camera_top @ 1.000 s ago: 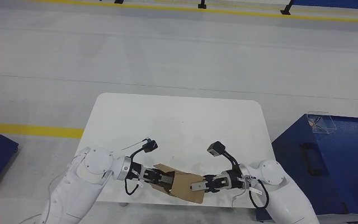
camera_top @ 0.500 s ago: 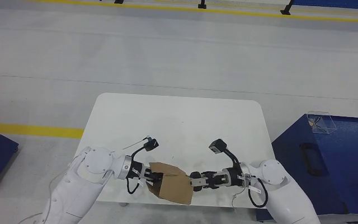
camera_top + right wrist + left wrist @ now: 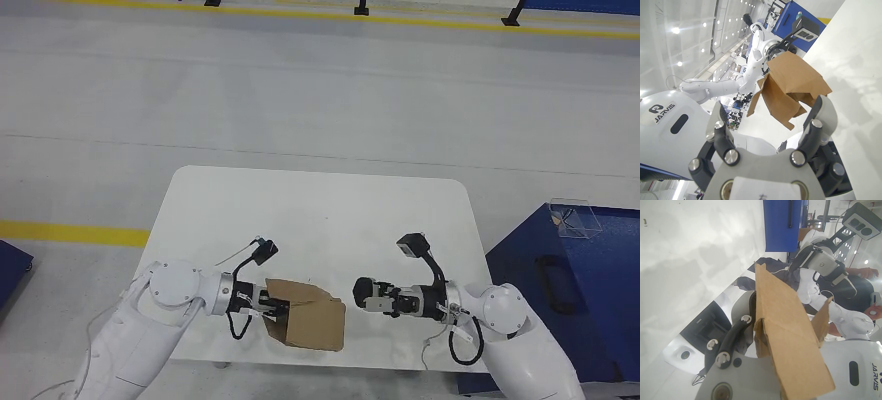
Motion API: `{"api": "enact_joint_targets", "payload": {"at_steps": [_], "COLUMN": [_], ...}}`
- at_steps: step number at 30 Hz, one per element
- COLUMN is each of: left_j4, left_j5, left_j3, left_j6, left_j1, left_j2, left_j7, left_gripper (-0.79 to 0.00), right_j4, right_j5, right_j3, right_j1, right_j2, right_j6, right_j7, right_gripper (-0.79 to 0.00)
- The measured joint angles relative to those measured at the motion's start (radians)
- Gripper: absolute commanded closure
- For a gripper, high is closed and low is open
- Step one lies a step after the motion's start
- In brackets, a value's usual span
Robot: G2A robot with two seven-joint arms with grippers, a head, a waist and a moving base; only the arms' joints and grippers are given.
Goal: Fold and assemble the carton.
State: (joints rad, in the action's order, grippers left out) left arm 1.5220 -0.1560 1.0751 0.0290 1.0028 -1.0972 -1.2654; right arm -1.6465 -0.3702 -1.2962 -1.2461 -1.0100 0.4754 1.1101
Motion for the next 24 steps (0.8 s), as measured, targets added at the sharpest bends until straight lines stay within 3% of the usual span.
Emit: {"api": "enact_joint_targets", "payload": {"at_steps": [2, 6, 9, 11, 13, 18, 24], "left_j4": [-0.015, -0.127, -0.245, -0.293, -0.320, -0.317, -0.248], "left_j5": [-0.044, -0.308, -0.474, -0.539, -0.544, -0.539, -0.529], "left_j3": [0.000, -0.009, -0.040, -0.082, -0.118, -0.119, -0.123], "left_j6": [0.046, 0.220, 0.382, 0.442, 0.455, 0.451, 0.401], "left_j1": [0.002, -0.044, -0.097, -0.124, -0.144, -0.143, -0.097], "left_j2": [-0.001, -0.017, -0.038, -0.050, -0.056, -0.056, -0.052], "left_j7": [-0.015, -0.125, -0.132, -0.098, -0.073, -0.073, -0.027], "left_gripper": [0.000, 0.000, 0.000, 0.000, 0.000, 0.000, 0.000], "right_j4": [-0.007, -0.068, -0.082, -0.067, -0.060, -0.062, -0.099], "right_j5": [0.050, 0.219, 0.210, 0.162, 0.146, 0.153, 0.293], "right_j3": [-0.032, -0.080, -0.079, -0.078, -0.078, -0.077, -0.075], "right_j1": [-0.012, -0.065, -0.091, -0.088, -0.084, -0.086, -0.104], "right_j2": [0.002, 0.004, 0.004, 0.005, 0.005, 0.005, 0.006], "right_j6": [0.002, -0.028, -0.046, -0.071, -0.082, -0.081, -0.088], "right_j7": [-0.082, -0.284, -0.299, -0.275, -0.266, -0.271, -0.334], "right_gripper": [-0.785, -0.785, -0.785, -0.785, -0.785, -0.785, -0.785]}}
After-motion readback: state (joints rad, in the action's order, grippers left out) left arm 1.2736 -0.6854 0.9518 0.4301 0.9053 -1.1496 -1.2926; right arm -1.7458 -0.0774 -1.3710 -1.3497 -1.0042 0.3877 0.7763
